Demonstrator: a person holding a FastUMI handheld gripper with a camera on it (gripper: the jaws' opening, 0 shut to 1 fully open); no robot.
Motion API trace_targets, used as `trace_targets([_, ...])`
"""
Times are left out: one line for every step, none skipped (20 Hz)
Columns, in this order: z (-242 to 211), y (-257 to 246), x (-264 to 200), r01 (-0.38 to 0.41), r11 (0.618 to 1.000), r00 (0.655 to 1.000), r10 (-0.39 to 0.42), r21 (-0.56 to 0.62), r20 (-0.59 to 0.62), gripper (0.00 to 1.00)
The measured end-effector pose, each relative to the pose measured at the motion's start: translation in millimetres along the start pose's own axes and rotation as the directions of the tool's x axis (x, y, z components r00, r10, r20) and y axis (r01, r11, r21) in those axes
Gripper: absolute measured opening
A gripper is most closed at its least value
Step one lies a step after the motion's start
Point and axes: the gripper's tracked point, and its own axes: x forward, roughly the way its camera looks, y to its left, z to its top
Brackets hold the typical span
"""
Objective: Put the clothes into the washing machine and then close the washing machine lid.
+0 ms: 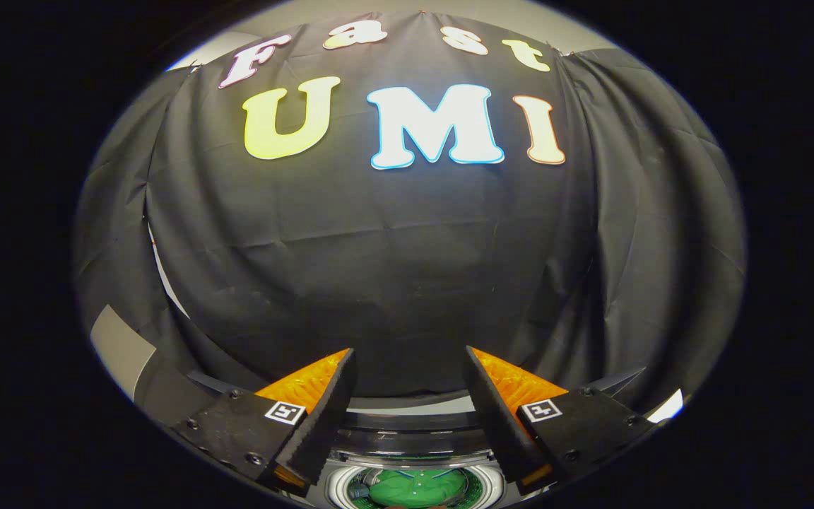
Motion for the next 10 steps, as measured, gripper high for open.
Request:
trace_targets([0.2,0.4,-0.4,-0.001,1.000,1.000,0.001,-0.002,0.009,0.95])
trace_targets([-1.3,0.6,-3.4,-0.003,1.000,1.000,0.003,-0.002,0.014,0.95])
trace_targets([-1.6,0.6,-5.5,-0.005,1.000,1.000,0.005,-0.002,0.021,0.95])
trace_targets([-3.1,0.8,-7.6,-0.008,1.000,1.000,0.009,-0.005,0.028,0.95])
trace_targets([-3.7,0.3,-10.2,-0.011,1.000,0.999,0.011,-0.005,0.037,0.95])
trace_targets([-4.2,0.4,-13.0,-0.012,1.000,0.999,0.012,-0.002,0.049,0.95])
trace_targets([-4.3,0.3,-15.4,-0.011,1.000,0.998,0.011,-0.003,0.062,0.95])
trace_targets([-5.5,0.0,-18.1,-0.009,1.000,0.997,0.009,-0.005,0.073,0.95])
trace_targets([-5.4,0.5,-20.9,-0.007,1.000,0.996,0.008,-0.004,0.084,0.95])
trace_targets([-7.4,1.3,-23.8,-0.007,1.000,0.996,0.007,-0.004,0.094,0.95])
